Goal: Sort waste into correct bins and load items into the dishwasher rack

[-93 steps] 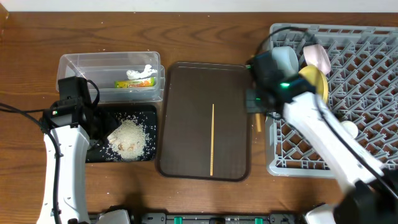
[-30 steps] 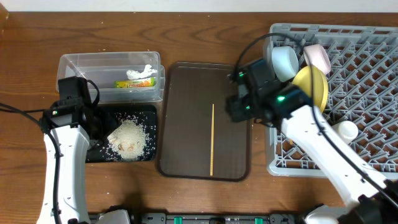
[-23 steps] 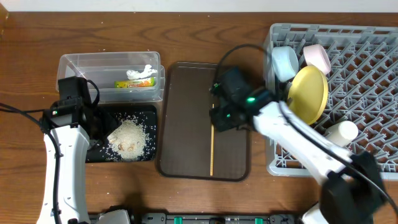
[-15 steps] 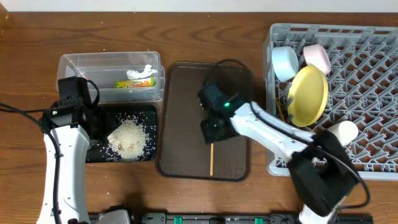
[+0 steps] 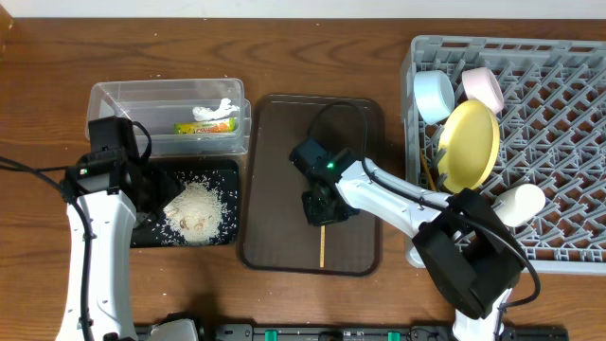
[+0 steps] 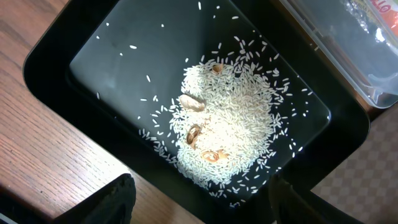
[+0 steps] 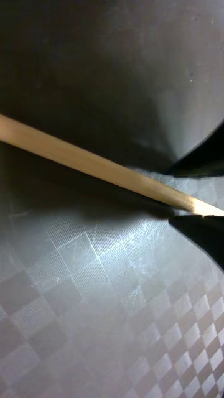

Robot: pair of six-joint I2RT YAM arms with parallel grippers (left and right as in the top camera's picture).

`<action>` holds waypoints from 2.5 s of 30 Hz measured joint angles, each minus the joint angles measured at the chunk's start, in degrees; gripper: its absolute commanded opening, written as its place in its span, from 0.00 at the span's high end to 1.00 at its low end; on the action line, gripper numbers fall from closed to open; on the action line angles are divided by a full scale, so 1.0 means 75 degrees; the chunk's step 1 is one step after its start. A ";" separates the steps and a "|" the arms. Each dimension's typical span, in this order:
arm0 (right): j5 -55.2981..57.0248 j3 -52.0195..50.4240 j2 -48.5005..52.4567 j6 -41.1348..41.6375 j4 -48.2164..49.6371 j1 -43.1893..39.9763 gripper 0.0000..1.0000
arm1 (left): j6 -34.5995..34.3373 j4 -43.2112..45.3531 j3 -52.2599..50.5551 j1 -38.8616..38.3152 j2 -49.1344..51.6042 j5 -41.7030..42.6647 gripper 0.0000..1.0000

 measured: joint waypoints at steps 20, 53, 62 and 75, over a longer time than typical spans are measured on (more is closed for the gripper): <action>0.0154 0.0029 -0.2687 -0.1186 -0.0513 -0.1711 0.98 | 0.0000 -0.0003 0.0000 0.0000 0.0000 0.0000 0.29; 0.1247 -0.0318 -0.3252 -0.2786 -0.2002 -0.4109 0.66 | 0.0000 0.0000 0.0000 0.0000 0.0000 -0.0003 0.29; 0.1268 -0.0323 -0.3249 -0.2748 -0.1813 -0.4109 0.63 | 0.0000 0.0000 0.0000 0.0000 0.0000 -0.0003 0.28; -0.0146 -0.0326 -0.3249 -0.2349 0.0481 -0.4202 0.32 | 0.1687 0.0676 0.0006 -0.0985 0.0000 0.1212 0.15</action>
